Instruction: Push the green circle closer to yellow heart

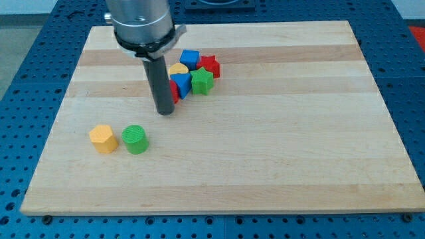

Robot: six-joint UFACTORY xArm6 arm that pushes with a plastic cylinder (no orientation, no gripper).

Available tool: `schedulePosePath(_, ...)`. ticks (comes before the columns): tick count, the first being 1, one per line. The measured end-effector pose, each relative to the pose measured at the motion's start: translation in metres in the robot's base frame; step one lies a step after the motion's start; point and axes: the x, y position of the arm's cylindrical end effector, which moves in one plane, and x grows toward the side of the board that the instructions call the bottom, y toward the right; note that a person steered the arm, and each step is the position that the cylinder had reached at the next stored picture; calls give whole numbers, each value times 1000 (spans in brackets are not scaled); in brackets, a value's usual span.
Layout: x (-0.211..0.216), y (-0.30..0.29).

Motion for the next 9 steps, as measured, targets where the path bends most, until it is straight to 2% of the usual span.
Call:
schedulePosePath(1,18,17)
schedulePosePath(3,17,47)
schedulePosePath(4,54,89)
schedulePosePath(5,105,94)
schedulePosePath(6,133,83)
schedulePosePath(7,132,46)
schedulePosePath(9,72,-48)
